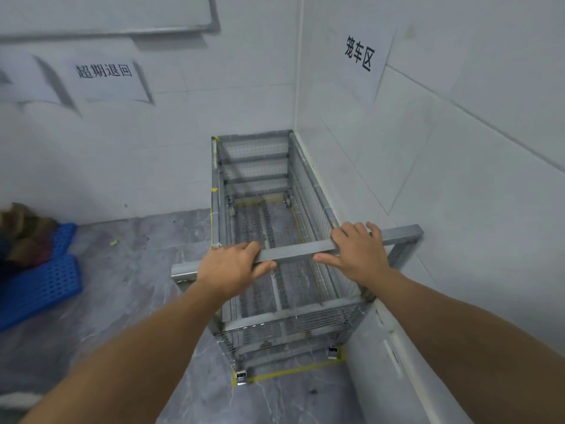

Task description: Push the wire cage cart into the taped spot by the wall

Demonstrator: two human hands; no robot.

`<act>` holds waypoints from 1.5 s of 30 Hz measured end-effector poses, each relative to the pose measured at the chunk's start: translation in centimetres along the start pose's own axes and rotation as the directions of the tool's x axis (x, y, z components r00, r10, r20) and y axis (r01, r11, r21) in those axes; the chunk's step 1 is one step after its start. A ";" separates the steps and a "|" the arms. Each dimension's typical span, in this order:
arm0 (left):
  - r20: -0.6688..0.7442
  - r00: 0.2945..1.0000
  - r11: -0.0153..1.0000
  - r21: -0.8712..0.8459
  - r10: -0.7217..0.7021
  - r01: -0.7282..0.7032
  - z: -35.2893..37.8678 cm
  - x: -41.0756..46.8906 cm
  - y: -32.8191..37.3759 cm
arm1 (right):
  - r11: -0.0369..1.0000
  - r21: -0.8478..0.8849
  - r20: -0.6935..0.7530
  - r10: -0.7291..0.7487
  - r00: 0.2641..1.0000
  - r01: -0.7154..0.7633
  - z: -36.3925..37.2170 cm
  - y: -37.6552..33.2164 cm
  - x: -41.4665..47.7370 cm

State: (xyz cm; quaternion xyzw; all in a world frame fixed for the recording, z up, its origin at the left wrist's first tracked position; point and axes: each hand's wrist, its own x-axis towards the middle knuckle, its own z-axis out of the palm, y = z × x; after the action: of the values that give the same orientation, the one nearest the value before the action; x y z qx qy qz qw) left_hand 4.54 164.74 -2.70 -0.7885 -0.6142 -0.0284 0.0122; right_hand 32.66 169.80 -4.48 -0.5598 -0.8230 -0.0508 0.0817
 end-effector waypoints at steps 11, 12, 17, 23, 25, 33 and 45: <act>-0.255 0.964 0.991 0.125 0.072 -0.041 2.6 2.2 -1.1 | 0.987 -0.113 -0.261 -0.139 0.955 0.113 2.9 1.6 2.5; -0.277 0.957 0.990 0.132 0.085 -0.049 2.9 2.2 -1.1 | 0.986 -0.118 -0.273 -0.145 0.951 0.116 3.0 1.6 2.5; -0.249 0.965 0.989 0.143 0.077 -0.042 2.6 1.9 -1.1 | 0.989 -0.087 -0.239 -0.133 0.962 0.116 2.6 1.4 2.3; -0.014 0.998 0.995 0.075 -0.068 0.069 1.0 2.2 -0.5 | 0.995 -0.080 -0.058 -0.066 0.996 0.062 1.0 0.8 2.1; 0.026 0.996 0.994 0.064 -0.091 0.089 0.7 2.1 -0.3 | 0.997 -0.064 -0.002 -0.049 0.999 0.049 0.5 0.6 2.0; 0.112 0.986 0.989 0.094 -0.123 0.113 0.4 2.3 0.0 | 0.997 -0.061 0.089 -0.035 0.995 0.040 -0.1 0.5 2.2; 0.131 0.981 0.989 0.014 -0.146 0.145 -0.9 0.0 0.7 | 1.000 -0.006 0.244 -0.001 0.970 0.002 -1.6 -1.0 1.5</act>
State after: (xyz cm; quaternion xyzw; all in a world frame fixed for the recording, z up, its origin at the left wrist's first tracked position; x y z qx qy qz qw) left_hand 5.23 164.46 -1.83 -0.7417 -0.6697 0.0243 -0.0285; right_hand 31.32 170.49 -2.65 -0.5614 -0.8271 0.0158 -0.0219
